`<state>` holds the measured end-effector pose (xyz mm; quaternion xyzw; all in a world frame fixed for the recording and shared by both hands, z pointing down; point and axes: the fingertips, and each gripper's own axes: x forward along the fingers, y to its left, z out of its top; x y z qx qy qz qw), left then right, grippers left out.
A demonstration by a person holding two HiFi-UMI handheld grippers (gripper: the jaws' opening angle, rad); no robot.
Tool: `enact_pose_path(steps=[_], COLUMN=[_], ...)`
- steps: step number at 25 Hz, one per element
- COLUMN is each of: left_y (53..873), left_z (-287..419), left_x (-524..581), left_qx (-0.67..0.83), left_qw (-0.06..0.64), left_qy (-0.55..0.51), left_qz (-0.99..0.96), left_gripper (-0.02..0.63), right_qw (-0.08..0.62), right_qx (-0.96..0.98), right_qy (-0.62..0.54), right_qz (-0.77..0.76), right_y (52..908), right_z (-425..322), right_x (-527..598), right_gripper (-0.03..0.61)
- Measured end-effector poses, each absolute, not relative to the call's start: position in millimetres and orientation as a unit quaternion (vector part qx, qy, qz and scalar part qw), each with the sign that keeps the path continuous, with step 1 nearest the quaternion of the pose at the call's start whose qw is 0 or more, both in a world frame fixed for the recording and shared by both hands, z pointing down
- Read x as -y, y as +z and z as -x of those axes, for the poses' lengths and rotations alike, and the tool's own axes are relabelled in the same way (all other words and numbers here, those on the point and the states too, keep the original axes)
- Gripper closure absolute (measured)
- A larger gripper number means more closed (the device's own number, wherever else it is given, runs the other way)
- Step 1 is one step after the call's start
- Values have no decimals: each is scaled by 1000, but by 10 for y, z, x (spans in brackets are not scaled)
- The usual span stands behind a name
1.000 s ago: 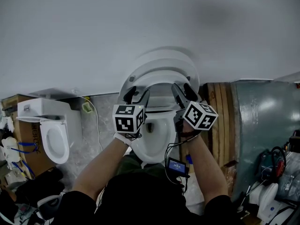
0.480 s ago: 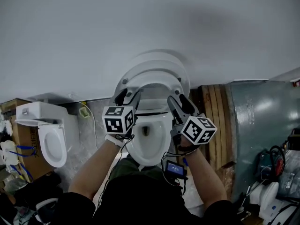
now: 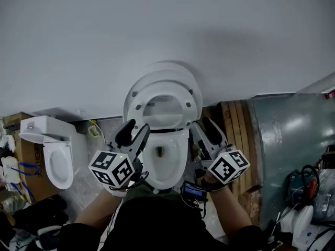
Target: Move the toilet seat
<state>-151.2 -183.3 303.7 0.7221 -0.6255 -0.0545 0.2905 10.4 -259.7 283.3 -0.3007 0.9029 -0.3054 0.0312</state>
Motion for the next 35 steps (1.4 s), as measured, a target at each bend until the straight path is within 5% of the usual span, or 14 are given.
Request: enact_pose_path(steps=[3,9,15,22,35], left_y=[2767,2419,2386,2213,2119], left_z=[1378,857,264,-311,-657], left_x=[1630,1325,1098,851,473], left_qx=[616,587,559,520,521], left_qw=[292,286,275,257,193], left_qy=[-84,-117,-96,-97,-36], left_qz=[-727,-748,-776,-809,-831], left_gripper=[390,399,418,543,572], right_qw=[57,56,21,17,15], right_qx=[-908,-920,-937,-942,-961], right_qy=[-297,-285,-255,-241,-162], right_qz=[291,262,237,231,223], right_y=[2593,2356,2242,2095,1955], right_z=[-234,-408,-506,-719,-793], right_x=[2389,1894,1409,1042,554], right_gripper=[467,531,543,546,546])
